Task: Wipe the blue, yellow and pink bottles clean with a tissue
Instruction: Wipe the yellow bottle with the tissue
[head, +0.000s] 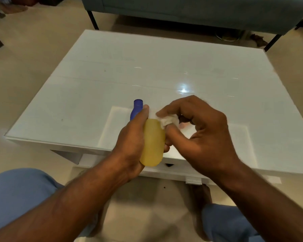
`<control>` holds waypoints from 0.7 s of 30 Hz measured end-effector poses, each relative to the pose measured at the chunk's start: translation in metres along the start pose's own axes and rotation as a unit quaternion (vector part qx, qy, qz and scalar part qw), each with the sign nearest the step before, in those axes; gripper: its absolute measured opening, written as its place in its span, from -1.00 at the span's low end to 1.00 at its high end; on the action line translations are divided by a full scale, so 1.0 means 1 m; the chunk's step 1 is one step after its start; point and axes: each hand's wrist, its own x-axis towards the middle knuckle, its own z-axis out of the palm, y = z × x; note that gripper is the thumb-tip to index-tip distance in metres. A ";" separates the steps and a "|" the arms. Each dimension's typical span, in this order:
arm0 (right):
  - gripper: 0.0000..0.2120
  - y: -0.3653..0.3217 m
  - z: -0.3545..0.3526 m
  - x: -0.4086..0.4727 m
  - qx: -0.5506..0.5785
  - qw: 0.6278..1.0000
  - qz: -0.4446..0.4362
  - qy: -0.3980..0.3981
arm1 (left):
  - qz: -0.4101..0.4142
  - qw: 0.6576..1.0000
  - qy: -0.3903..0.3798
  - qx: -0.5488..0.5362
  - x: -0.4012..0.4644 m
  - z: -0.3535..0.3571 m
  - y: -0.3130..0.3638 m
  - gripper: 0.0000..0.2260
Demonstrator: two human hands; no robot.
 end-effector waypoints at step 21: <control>-0.80 0.003 0.001 -0.001 -0.011 0.999 -0.035 -0.026 | 0.014 1.000 -0.016 0.012 0.002 -0.001 0.000 -0.46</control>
